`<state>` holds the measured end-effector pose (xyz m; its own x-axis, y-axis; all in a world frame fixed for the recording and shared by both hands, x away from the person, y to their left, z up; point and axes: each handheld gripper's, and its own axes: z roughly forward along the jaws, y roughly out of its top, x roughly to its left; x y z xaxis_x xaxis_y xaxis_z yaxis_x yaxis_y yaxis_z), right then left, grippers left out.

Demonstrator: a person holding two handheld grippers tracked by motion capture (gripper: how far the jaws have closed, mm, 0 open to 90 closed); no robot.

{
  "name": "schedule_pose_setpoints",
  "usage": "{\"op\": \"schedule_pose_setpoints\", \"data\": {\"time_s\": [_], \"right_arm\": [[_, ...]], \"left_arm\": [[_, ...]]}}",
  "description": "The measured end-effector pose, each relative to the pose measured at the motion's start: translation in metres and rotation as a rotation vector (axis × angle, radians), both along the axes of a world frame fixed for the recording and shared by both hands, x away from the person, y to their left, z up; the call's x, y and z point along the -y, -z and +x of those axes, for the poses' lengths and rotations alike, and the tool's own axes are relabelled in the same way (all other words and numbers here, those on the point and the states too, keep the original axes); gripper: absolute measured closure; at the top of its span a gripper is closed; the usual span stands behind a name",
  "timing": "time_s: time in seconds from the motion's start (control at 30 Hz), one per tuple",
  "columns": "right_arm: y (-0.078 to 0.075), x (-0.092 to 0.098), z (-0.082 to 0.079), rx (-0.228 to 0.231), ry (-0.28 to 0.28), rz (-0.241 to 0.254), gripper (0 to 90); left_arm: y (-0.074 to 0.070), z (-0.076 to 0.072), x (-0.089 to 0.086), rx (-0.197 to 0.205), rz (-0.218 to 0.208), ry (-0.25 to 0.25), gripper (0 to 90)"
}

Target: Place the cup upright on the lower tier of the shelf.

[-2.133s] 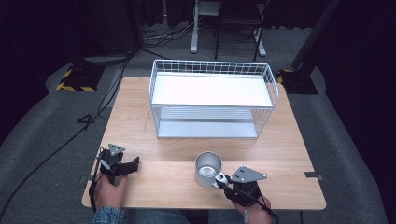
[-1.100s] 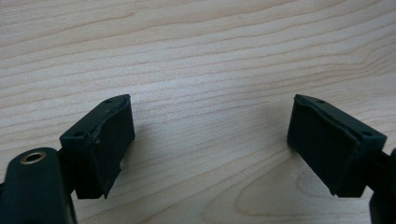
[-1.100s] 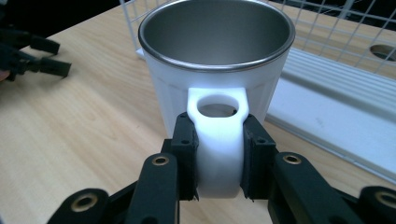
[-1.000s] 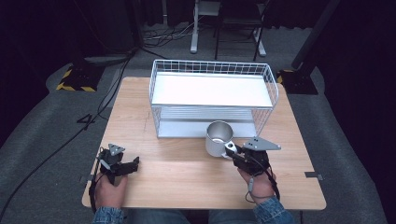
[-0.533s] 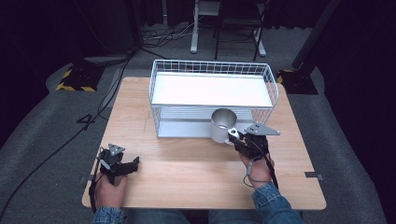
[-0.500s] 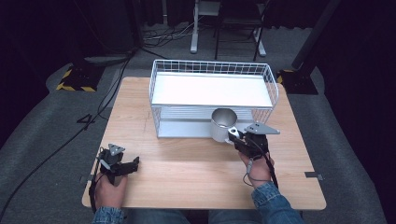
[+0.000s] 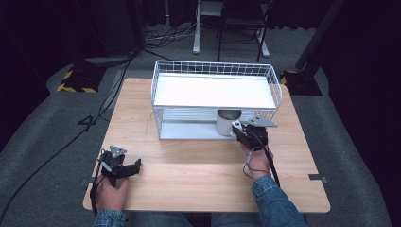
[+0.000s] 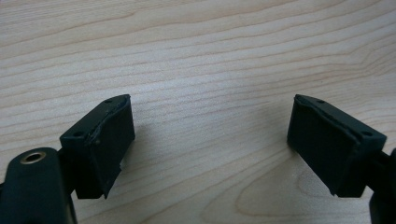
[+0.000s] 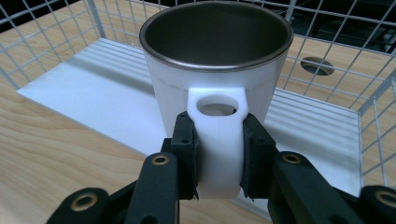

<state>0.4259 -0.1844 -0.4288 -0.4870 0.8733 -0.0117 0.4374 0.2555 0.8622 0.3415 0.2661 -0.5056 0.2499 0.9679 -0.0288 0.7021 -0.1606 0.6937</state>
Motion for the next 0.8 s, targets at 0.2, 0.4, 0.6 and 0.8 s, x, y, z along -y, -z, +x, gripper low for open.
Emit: {"op": "schedule_pose_setpoints", "data": {"time_s": [0.2, 0.4, 0.6, 0.8], "right_arm": [[0.007, -0.003, 0.007, 0.007, 0.010, -0.014, 71.3], [0.011, -0.003, 0.011, 0.002, 0.018, 0.004, 71.2], [0.014, -0.001, 0.011, 0.014, 0.019, 0.000, 70.8], [0.018, 0.003, 0.010, 0.004, 0.034, 0.006, 66.7]], "left_arm": [[0.000, 0.000, 0.000, 0.000, 0.000, 0.000, 15.2], [0.000, 0.000, 0.000, 0.000, 0.000, 0.000, 15.2], [0.000, 0.000, 0.000, 0.000, 0.000, 0.000, 15.2], [0.000, 0.000, 0.000, 0.000, 0.000, 0.000, 15.2]]}}
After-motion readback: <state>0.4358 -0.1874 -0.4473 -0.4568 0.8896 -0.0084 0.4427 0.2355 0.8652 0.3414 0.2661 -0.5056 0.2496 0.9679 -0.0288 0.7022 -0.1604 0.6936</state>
